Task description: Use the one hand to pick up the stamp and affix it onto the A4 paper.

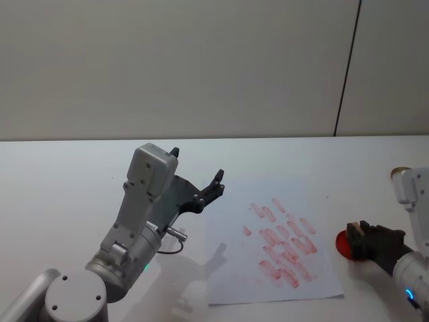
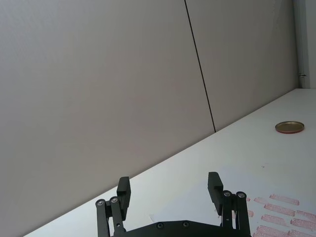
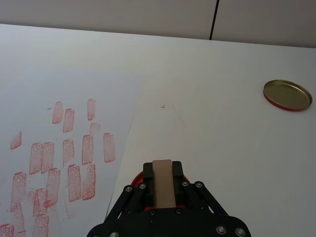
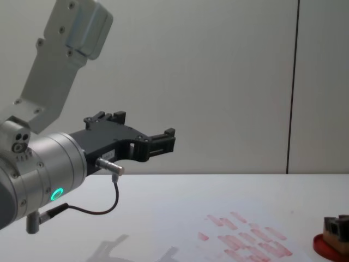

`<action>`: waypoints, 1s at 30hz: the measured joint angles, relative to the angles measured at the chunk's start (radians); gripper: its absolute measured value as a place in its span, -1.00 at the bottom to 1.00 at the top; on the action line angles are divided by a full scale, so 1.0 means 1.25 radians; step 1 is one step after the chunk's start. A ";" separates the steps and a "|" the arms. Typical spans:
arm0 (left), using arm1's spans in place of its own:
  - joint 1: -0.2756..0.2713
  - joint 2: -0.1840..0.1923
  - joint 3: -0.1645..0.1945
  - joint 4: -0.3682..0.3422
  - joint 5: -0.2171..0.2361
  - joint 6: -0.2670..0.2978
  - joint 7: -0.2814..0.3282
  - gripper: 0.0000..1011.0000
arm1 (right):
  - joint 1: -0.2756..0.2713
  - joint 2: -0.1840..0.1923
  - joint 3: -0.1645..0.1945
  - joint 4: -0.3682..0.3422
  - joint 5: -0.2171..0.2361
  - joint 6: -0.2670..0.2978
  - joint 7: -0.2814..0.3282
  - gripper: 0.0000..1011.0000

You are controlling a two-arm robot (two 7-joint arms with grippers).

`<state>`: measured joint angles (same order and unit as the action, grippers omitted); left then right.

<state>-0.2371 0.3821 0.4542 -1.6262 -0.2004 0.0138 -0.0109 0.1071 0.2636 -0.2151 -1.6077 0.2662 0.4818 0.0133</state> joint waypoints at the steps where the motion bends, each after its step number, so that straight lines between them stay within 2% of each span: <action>1: 0.000 0.000 0.000 0.000 0.000 0.000 0.000 0.96 | 0.000 0.000 0.000 0.000 0.000 0.000 0.000 -0.59; 15: 0.000 0.000 0.000 0.000 0.000 0.000 0.000 0.96 | 0.003 -0.004 0.001 0.000 -0.017 -0.002 0.002 -0.59; 30: 0.000 0.000 0.000 0.000 0.000 0.000 0.000 0.96 | 0.010 -0.004 -0.001 -0.066 -0.060 -0.049 0.020 -0.59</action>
<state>-0.2371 0.3821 0.4542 -1.6262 -0.2004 0.0138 -0.0109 0.1200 0.2590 -0.2162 -1.6907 0.1908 0.4201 0.0384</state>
